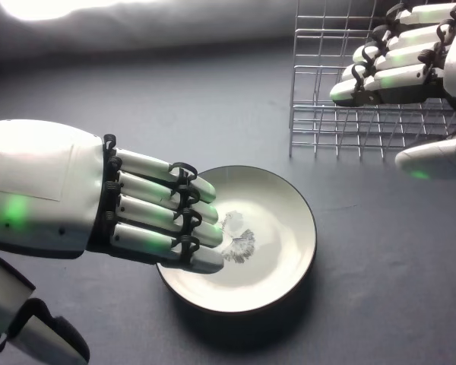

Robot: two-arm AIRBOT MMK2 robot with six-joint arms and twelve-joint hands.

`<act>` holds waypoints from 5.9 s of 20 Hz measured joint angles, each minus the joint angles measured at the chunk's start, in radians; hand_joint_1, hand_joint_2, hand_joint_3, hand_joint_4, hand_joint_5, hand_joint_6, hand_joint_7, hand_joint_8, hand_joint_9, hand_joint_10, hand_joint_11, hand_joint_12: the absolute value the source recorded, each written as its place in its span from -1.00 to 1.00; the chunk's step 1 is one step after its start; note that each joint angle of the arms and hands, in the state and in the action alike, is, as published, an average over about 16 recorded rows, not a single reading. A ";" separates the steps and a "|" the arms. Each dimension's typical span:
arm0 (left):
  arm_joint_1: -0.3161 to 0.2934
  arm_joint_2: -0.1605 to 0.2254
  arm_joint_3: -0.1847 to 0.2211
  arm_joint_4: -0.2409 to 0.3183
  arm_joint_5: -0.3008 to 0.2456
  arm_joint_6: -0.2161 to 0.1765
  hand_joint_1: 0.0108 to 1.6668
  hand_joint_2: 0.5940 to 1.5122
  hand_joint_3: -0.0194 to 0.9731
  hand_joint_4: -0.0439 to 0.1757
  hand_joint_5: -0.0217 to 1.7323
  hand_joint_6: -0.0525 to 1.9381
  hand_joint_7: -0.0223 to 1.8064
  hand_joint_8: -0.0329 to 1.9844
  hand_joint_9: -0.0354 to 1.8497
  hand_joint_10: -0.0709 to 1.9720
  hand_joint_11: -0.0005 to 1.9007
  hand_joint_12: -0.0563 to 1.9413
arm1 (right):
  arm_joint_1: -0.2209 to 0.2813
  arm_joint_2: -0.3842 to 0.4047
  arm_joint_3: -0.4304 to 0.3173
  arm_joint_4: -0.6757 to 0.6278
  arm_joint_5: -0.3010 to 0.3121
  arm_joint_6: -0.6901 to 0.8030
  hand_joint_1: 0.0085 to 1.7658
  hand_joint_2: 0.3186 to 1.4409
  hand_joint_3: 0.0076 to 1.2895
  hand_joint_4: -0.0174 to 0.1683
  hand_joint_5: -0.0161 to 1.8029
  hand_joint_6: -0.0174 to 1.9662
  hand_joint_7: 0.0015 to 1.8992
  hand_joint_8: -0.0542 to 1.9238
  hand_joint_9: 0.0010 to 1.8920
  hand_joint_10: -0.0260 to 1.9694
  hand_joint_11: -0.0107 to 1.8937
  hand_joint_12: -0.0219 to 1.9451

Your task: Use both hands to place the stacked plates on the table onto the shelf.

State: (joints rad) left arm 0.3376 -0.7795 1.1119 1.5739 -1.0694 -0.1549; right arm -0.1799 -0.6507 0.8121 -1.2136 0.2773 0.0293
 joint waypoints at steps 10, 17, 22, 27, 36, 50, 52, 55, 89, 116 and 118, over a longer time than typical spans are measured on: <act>0.090 -0.072 0.048 0.018 -0.006 0.136 -0.99 0.23 -0.96 -0.59 -0.85 -0.95 -0.82 -0.97 -0.81 -0.92 -0.94 -0.71 | -0.010 -0.001 0.023 -0.047 0.072 -0.015 -1.00 0.88 -0.99 -0.76 -0.74 -0.96 -0.75 -0.93 -0.78 -0.95 -0.97 -0.20; 0.167 -0.152 0.099 -0.005 0.040 0.262 -0.99 0.22 -0.96 -0.57 -0.84 -0.95 -0.82 -0.97 -0.82 -0.92 -0.94 -0.74 | -0.012 -0.001 0.023 -0.057 0.093 -0.025 -1.00 0.88 -0.99 -0.76 -0.72 -0.96 -0.73 -0.93 -0.77 -0.95 -0.97 -0.14; 0.201 -0.206 0.146 -0.015 0.087 0.299 -0.99 0.22 -0.96 -0.54 -0.83 -0.95 -0.82 -0.97 -0.83 -0.92 -0.94 -0.76 | -0.013 -0.001 0.023 -0.063 0.107 -0.029 -1.00 0.88 -0.99 -0.76 -0.72 -0.96 -0.74 -0.93 -0.76 -0.95 -0.97 -0.13; 0.194 -0.254 0.208 -0.011 0.129 0.271 -0.99 0.23 -0.95 -0.54 -0.82 -0.95 -0.81 -0.97 -0.82 -0.92 -0.94 -0.76 | -0.013 -0.001 0.023 -0.068 0.121 -0.033 -1.00 0.89 -0.99 -0.76 -0.72 -0.96 -0.73 -0.93 -0.75 -0.95 -0.97 -0.12; 0.153 -0.305 0.320 0.052 0.114 0.139 -0.99 0.23 -0.95 -0.56 -0.82 -0.94 -0.80 -0.97 -0.80 -0.92 -0.93 -0.76 | -0.018 0.002 0.023 -0.071 0.133 -0.037 -1.00 0.92 -0.99 -0.76 -0.72 -0.96 -0.74 -0.93 -0.76 -0.95 -0.97 -0.13; 0.154 -0.317 0.405 0.124 0.027 0.075 -0.99 0.24 -0.95 -0.60 -0.83 -0.95 -0.80 -0.97 -0.80 -0.93 -0.93 -0.77 | -0.029 0.011 0.023 -0.072 0.139 -0.044 -1.00 0.94 -0.99 -0.76 -0.74 -0.96 -0.75 -0.93 -0.79 -0.95 -0.97 -0.20; 0.160 -0.319 0.410 0.126 0.028 0.083 -0.99 0.24 -0.95 -0.61 -0.83 -0.95 -0.80 -0.98 -0.80 -0.93 -0.93 -0.77 | -0.030 0.011 0.023 -0.072 0.140 -0.044 -0.99 0.94 -0.99 -0.76 -0.74 -0.96 -0.75 -0.93 -0.78 -0.95 -0.97 -0.19; 0.173 -0.323 0.405 0.125 0.035 0.095 -0.99 0.23 -0.95 -0.63 -0.83 -0.95 -0.81 -0.98 -0.80 -0.93 -0.93 -0.76 | -0.031 0.011 0.023 -0.072 0.141 -0.045 -0.89 0.90 -0.99 -0.76 -0.73 -0.96 -0.75 -0.93 -0.78 -0.95 -0.97 -0.14; 0.177 -0.409 0.282 0.084 0.190 0.104 -1.00 0.24 -0.95 -0.67 -0.86 -0.98 -0.82 -0.98 -0.74 -0.93 -0.87 -0.75 | -0.142 -0.034 0.044 -0.298 0.263 -0.059 0.16 0.27 -0.99 -0.75 -0.96 -0.96 -0.99 -0.93 -0.98 -0.95 -0.97 -0.78; 0.157 -0.432 0.306 0.066 0.190 0.083 -0.99 0.25 -0.96 -0.66 -0.82 -0.98 -0.81 -0.98 -0.72 -0.94 -0.86 -0.76 | -0.244 -0.276 0.175 -0.280 0.109 -0.079 0.13 0.22 -0.99 -0.76 -0.97 -0.96 -0.99 -0.93 -0.98 -0.95 -0.97 -0.72; 0.156 -0.433 0.308 0.065 0.189 0.082 -1.00 0.25 -0.96 -0.66 -0.81 -0.98 -0.80 -0.98 -0.71 -0.94 -0.86 -0.76 | -0.243 -0.295 0.184 -0.280 0.101 -0.081 0.13 0.22 -0.99 -0.76 -0.96 -0.96 -0.99 -0.93 -0.98 -0.95 -0.97 -0.70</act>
State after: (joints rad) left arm 0.4937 -1.2121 1.4203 1.6386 -0.8807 -0.0727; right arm -0.4225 -0.9454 0.9958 -1.4937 0.3779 -0.0513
